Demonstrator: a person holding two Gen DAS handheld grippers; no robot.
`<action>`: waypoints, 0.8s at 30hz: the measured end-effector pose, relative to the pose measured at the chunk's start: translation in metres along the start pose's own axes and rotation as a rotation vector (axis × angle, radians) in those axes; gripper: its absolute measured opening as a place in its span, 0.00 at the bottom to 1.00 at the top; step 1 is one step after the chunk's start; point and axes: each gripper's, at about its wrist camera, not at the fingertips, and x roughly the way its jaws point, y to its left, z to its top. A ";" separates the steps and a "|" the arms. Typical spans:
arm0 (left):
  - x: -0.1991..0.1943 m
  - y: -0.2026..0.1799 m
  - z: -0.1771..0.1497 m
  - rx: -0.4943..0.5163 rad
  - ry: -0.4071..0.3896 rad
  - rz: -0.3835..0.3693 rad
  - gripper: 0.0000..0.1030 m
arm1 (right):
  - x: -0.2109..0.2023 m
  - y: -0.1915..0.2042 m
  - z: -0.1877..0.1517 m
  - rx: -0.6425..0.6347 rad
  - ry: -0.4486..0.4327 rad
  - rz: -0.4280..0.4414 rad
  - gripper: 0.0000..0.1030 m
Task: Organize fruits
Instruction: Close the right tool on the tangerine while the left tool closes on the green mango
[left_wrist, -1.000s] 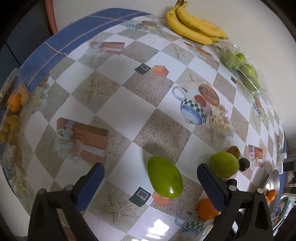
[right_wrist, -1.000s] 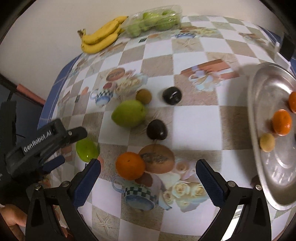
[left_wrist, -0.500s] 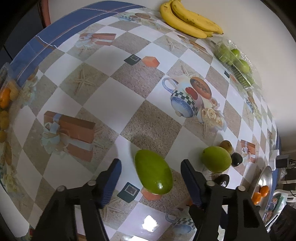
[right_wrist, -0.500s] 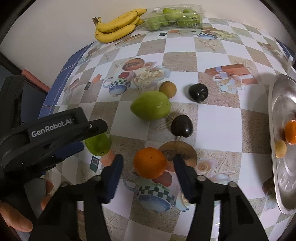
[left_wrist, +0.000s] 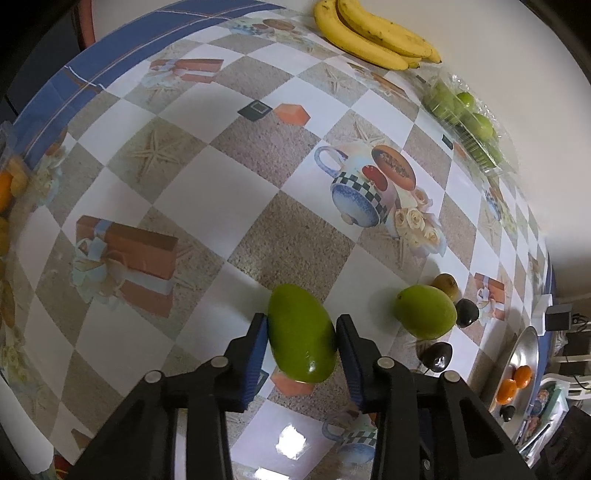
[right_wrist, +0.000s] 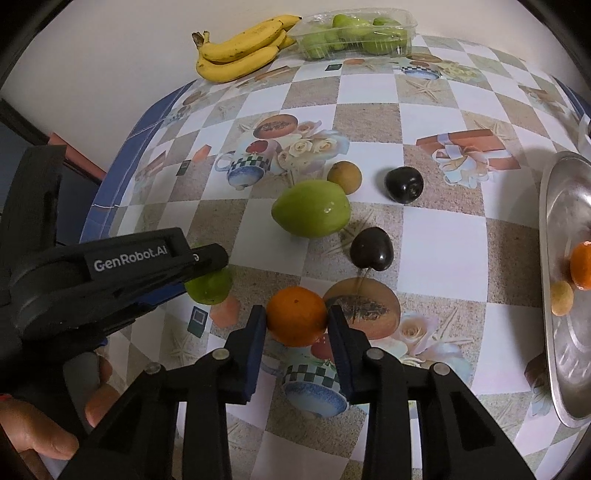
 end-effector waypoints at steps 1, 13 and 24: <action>0.000 0.000 0.000 0.000 -0.002 -0.001 0.39 | -0.001 0.000 0.000 -0.001 -0.002 0.001 0.34; -0.015 0.001 0.001 -0.010 -0.050 -0.014 0.39 | -0.018 -0.007 0.004 0.027 -0.030 0.013 0.34; -0.022 -0.014 -0.002 0.013 -0.083 -0.027 0.39 | -0.040 -0.032 0.011 0.096 -0.076 -0.008 0.34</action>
